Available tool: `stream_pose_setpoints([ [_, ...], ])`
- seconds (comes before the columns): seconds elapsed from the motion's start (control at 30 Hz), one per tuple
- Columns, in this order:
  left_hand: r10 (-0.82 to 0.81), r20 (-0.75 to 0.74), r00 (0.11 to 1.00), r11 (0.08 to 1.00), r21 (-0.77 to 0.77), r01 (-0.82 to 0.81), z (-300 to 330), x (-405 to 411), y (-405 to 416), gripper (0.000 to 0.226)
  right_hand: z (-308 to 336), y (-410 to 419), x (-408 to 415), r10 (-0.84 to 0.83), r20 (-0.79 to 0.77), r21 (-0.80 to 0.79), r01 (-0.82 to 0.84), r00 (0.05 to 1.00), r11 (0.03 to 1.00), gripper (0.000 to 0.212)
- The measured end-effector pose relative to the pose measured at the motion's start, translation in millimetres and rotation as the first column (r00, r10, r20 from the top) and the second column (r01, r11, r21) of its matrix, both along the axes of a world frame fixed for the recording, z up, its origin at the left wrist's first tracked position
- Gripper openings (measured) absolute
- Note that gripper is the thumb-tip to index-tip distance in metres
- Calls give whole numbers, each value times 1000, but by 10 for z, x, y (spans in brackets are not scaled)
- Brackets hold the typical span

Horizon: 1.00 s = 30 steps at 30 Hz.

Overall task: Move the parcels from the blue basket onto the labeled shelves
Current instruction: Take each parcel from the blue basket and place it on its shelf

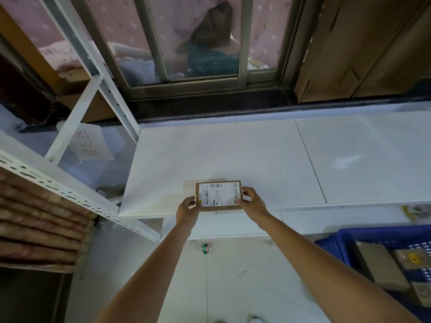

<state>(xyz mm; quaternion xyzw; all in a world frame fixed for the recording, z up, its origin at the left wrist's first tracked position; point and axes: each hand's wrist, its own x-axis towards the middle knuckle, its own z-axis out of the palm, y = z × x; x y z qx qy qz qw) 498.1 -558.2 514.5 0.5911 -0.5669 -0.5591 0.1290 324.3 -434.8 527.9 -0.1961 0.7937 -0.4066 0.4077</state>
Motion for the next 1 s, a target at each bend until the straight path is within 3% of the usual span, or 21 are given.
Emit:
stream_pose_setpoints([
  [0.1,11,12,1000,1000,-6,-11,100,14,-21,50,88,60,-51,-27,-33,23,27,999,999,54],
  [0.43,-43,50,998,983,-175,51,1040,-74,-142,42,915,580,-489,-114,-142,2,116,983,993,46],
  [0.63,-220,2,975,939,-270,213,1892,-677,159,40,1824,1462,-850,-260,-183,-92,247,948,965,42],
  [0.83,-570,-12,822,774,-344,531,2607,-1691,1234,40,2534,2835,-1168,-473,-155,-158,451,867,878,40],
  [1.0,-751,-48,658,636,-319,703,2790,-2224,2359,43,2647,3846,-1275,-587,-164,-128,573,793,809,40],
])
